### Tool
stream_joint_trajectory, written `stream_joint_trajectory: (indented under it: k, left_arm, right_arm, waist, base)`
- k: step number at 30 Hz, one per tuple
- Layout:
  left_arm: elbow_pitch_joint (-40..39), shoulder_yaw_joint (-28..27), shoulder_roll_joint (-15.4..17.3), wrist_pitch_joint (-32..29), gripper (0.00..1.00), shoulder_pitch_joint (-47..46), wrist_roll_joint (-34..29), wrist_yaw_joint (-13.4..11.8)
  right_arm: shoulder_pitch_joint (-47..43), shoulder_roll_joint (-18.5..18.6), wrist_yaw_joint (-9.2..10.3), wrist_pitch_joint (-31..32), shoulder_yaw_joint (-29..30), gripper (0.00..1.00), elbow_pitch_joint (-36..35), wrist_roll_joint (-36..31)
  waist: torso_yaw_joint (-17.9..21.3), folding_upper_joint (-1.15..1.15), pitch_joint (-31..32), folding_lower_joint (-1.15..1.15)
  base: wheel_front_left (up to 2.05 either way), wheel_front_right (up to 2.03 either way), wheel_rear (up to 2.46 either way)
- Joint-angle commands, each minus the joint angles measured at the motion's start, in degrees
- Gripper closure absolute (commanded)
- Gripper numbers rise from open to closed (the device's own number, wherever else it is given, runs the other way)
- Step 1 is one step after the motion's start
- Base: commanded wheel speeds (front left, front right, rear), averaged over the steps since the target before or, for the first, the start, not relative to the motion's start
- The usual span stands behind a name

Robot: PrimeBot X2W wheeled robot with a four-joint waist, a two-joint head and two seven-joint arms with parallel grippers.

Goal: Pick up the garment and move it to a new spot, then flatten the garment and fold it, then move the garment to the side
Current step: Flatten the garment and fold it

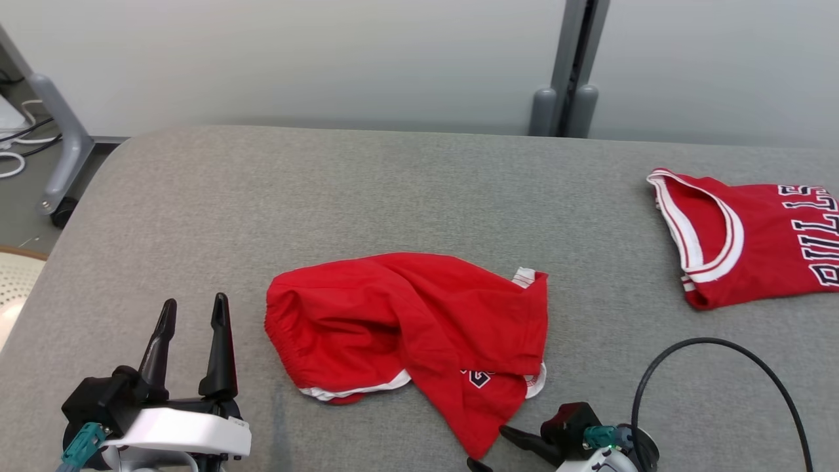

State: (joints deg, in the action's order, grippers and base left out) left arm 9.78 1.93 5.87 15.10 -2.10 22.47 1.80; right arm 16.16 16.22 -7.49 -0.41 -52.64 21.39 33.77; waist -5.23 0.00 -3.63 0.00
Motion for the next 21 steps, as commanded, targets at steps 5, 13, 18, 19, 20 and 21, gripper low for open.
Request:
stream_joint_trajectory:
  k: [5,13,18,19,20,21]
  left_arm:
    - [0.7,-0.8,-0.7,0.0,0.0,-0.8,-0.9,0.8]
    - [1.6,-1.4,-1.9,0.1,0.0,-1.0,-1.6,1.7]
    - [1.8,-1.9,-2.1,0.0,0.0,-1.0,-1.9,2.0]
    - [1.8,-2.0,-2.1,0.0,0.0,-1.0,-1.9,2.1]
    - [1.8,-2.1,-2.2,0.0,0.0,-1.0,-2.0,2.1]
    - [1.8,-2.1,-2.2,0.0,0.0,-1.0,-2.0,2.1]
  right_arm:
    - [2.0,0.1,-0.03,2.1,-1.5,0.0,3.3,2.0]
    - [3.4,-1.8,-0.03,4.1,-3.5,0.0,8.9,3.1]
    - [4.2,-2.7,-0.03,4.1,-3.1,0.56,12.0,2.6]
    - [4.2,-2.9,-0.02,3.9,-2.9,0.71,12.5,2.4]
    - [4.4,-3.1,-0.03,3.5,-2.8,0.93,12.9,2.2]
    - [4.4,-3.1,-0.03,3.5,-2.8,0.93,12.9,2.2]
  waist:
    - [-2.1,0.0,-0.1,0.0]
    - [-3.8,0.0,-0.1,0.0]
    - [-4.4,0.0,-0.2,0.0]
    - [-4.4,0.0,-0.3,0.0]
    - [-4.4,0.0,-0.3,0.0]
    - [-4.4,0.0,-0.3,0.0]
  base:
    - [0.0,0.0,0.0]
    - [0.0,0.0,0.0]
    - [0.0,0.0,0.0]
    - [0.0,0.0,0.0]
    - [0.0,0.0,0.0]
    - [0.0,0.0,0.0]
